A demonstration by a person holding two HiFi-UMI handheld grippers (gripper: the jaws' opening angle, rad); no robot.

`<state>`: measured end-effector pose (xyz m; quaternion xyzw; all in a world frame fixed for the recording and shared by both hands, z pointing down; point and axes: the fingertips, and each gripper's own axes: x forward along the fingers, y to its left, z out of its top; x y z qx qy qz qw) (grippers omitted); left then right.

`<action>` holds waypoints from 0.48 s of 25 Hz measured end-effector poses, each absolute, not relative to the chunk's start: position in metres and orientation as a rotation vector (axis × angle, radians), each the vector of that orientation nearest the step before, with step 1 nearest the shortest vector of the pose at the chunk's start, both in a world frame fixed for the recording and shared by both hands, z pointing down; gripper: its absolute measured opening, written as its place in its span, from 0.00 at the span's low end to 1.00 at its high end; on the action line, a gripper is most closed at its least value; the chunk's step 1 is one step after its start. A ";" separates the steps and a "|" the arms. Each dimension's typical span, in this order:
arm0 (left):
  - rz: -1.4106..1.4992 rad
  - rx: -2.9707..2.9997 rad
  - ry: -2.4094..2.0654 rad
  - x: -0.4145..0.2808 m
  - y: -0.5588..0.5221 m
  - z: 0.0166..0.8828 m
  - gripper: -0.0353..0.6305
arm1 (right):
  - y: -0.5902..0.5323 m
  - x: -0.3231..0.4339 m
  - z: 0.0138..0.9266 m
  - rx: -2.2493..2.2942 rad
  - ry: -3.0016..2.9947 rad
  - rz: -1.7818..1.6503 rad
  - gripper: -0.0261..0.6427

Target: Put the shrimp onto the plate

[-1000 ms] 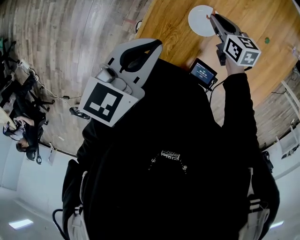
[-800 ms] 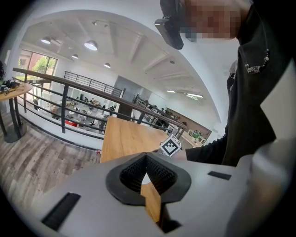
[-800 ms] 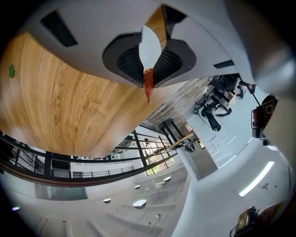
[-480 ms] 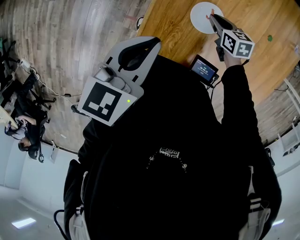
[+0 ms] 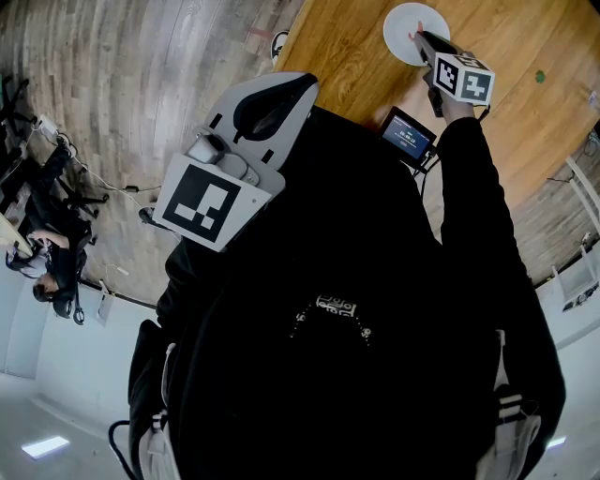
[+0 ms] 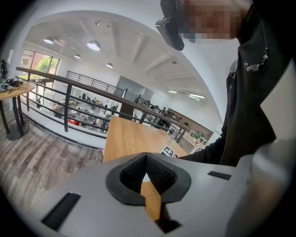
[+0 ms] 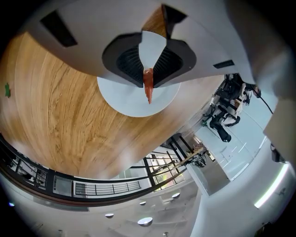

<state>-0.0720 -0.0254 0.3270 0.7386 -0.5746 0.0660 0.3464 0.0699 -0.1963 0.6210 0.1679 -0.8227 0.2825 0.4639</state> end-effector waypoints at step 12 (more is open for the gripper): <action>0.162 1.919 -1.494 -0.073 -0.024 0.325 0.05 | -0.201 0.074 0.626 0.444 -1.965 0.624 0.16</action>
